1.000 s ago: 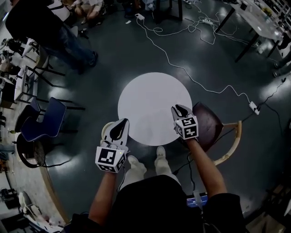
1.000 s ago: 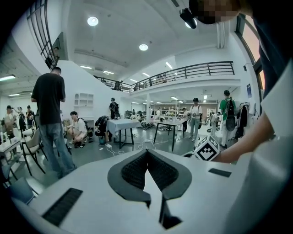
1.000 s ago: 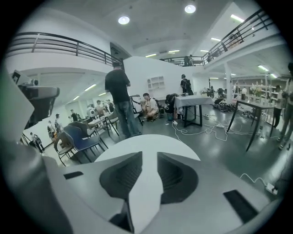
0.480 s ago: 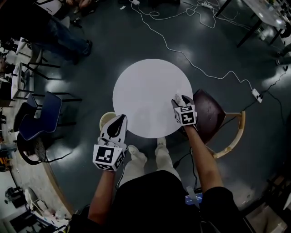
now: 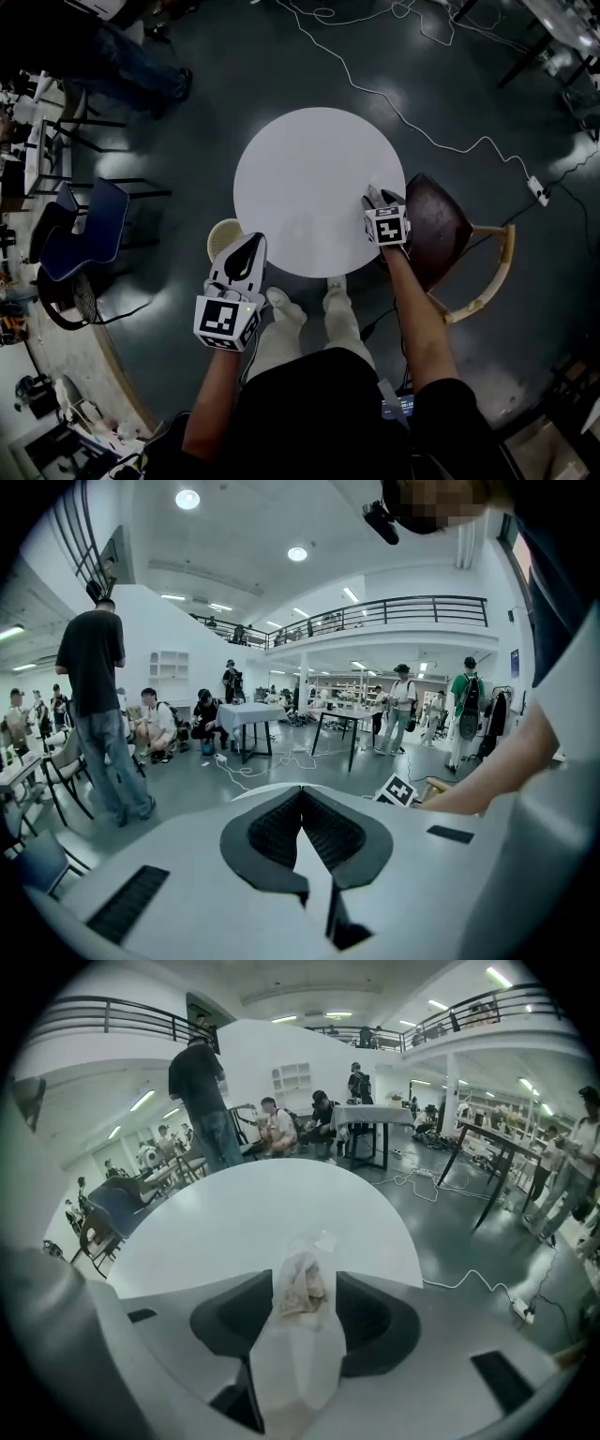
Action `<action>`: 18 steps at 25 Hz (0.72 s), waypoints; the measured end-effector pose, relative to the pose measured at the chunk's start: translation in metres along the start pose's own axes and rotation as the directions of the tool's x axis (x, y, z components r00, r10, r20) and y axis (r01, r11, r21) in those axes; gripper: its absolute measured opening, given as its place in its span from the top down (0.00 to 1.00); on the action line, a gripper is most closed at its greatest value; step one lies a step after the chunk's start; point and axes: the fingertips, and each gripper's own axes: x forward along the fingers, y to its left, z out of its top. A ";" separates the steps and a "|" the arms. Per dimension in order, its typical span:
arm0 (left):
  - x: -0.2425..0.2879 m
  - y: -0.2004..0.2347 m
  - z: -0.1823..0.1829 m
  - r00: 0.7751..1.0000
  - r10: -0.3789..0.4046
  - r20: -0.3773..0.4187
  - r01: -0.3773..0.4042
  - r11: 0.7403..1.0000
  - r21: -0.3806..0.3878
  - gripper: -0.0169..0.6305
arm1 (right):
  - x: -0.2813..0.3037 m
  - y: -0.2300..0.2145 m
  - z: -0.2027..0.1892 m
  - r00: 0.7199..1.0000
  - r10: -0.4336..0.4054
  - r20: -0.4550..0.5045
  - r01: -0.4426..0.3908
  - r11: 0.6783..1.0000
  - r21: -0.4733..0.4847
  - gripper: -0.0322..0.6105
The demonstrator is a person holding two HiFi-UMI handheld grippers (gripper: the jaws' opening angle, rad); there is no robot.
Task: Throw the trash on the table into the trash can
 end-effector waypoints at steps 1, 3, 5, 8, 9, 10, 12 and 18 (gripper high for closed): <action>0.000 0.002 -0.001 1.000 0.001 -0.001 -0.001 1.000 0.000 0.95 | 0.001 0.000 0.000 1.000 -0.005 0.002 0.005 1.000 -0.002 0.61; 0.001 0.003 -0.002 1.000 0.001 -0.006 -0.001 1.000 -0.005 0.95 | 0.002 -0.002 -0.001 1.000 -0.018 -0.002 0.018 1.000 -0.010 0.74; 0.002 0.001 -0.003 1.000 0.001 -0.008 -0.001 1.000 -0.007 0.95 | 0.001 -0.004 -0.002 1.000 -0.025 -0.009 0.025 1.000 -0.013 0.76; 0.000 0.000 -0.006 1.000 0.000 -0.011 0.000 1.000 -0.006 0.95 | -0.001 -0.002 -0.002 1.000 -0.030 -0.006 0.030 0.999 -0.016 0.79; -0.001 0.000 -0.008 1.000 0.000 -0.012 0.000 1.000 -0.007 0.95 | -0.002 -0.001 -0.002 1.000 -0.031 -0.003 0.031 0.999 -0.022 0.81; -0.002 0.001 -0.009 1.000 0.001 -0.011 -0.001 1.000 -0.006 0.95 | -0.002 0.001 -0.002 1.000 -0.030 -0.002 0.030 0.999 -0.030 0.82; -0.002 0.002 -0.013 1.000 0.007 -0.009 -0.007 1.000 -0.003 0.95 | -0.005 0.004 -0.001 1.000 -0.021 0.000 0.021 0.999 -0.042 0.83; -0.007 0.004 -0.014 1.000 0.025 -0.001 -0.025 1.000 -0.014 0.95 | -0.018 0.011 0.010 0.999 0.004 0.037 -0.002 0.998 -0.066 0.84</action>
